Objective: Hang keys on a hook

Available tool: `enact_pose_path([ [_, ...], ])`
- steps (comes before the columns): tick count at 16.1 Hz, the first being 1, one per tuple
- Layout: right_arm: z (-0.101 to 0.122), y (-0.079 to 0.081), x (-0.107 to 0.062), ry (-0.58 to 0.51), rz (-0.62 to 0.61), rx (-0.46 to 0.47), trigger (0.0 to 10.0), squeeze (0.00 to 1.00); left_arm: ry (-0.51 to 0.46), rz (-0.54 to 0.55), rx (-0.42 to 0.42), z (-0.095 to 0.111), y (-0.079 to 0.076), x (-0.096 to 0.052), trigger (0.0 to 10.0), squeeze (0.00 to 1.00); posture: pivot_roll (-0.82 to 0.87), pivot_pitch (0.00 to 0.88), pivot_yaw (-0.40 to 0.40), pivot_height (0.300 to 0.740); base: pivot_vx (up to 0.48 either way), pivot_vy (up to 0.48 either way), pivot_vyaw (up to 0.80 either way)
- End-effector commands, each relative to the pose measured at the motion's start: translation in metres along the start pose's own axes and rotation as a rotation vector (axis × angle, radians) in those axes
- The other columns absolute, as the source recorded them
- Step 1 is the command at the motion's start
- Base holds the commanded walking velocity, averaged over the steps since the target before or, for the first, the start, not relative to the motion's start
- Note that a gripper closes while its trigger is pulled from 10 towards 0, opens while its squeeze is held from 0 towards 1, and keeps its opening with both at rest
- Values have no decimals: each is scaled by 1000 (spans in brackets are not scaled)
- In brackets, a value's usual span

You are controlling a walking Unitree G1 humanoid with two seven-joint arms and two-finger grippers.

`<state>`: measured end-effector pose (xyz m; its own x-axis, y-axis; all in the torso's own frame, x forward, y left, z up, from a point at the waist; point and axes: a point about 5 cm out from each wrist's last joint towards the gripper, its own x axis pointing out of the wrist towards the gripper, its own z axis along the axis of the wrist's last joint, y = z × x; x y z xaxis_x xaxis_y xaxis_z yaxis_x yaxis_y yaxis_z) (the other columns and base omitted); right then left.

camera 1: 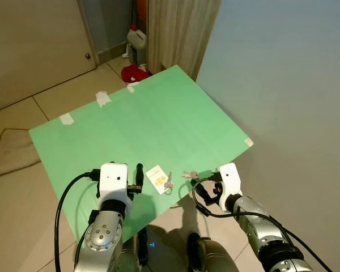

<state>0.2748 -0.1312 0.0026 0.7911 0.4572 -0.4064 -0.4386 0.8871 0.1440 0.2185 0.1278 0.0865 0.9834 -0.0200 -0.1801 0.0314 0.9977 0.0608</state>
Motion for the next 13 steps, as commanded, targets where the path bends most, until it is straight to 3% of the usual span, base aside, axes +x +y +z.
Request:
enact_pose_path([
  [1,-8,1,-4,11,11,17,10000,1000,19,-6,-1,-6,-5,-2,10000,0,-53,255,-92,740,0,0,0],
  [3,-9,1,-5,26,10,7,10000,1000,19,-6,-3,-6,-5,-2,10000,0,-54,257,-94,740,0,0,0],
  [4,-10,-1,-5,38,0,4,10000,0,20,-6,-4,-6,-5,-2,10000,0,-53,260,-95,740,0,0,0],
  [13,-10,3,3,71,-7,-17,10000,0,21,1,-7,-6,-5,-3,10000,0,-44,270,-101,740,0,0,0],
])
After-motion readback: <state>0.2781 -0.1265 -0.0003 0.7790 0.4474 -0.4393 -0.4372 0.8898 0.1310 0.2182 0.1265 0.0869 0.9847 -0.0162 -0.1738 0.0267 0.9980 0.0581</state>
